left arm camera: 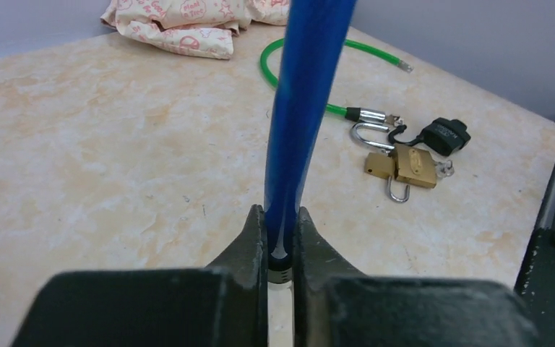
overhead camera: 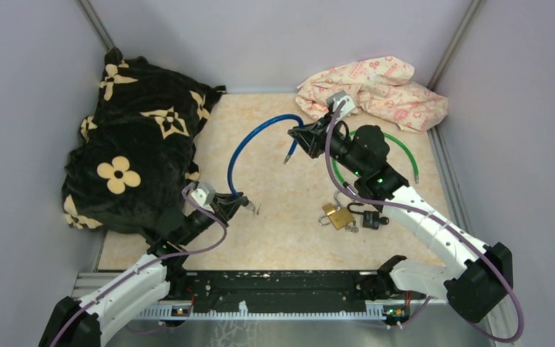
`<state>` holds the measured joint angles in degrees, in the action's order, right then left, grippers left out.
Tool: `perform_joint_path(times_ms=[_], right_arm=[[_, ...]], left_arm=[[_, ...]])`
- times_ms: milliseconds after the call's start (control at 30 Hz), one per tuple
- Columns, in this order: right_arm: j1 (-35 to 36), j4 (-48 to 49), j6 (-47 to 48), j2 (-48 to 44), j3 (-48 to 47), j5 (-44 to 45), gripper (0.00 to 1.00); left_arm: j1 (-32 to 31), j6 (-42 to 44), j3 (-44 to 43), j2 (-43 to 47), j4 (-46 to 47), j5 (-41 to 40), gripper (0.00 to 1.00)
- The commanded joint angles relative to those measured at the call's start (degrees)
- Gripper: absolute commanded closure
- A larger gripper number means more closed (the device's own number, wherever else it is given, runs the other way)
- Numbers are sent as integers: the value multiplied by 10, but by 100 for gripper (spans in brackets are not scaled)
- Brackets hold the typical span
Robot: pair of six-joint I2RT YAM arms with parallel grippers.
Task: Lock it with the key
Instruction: Lock the lock.
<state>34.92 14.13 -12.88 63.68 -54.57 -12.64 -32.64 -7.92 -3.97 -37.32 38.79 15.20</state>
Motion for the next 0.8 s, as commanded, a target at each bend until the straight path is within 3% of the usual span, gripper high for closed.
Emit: perform_joint_path(times_ms=[0,267,433,767], right_arm=[[19,46,-19,-20,-52,-12,100],[70,69,-44,85,-265,-215,100],[134,70,-26,169,-406,-321,100],[209,62,-18,206,-435,-318,100]], left_arm=[[13,-14,-7,13,20,-1,100],[147,-146,-124,132,95,10,100],[178,-161,-149,214,124,98,100],[180,-93,-114,258,253,133,100]])
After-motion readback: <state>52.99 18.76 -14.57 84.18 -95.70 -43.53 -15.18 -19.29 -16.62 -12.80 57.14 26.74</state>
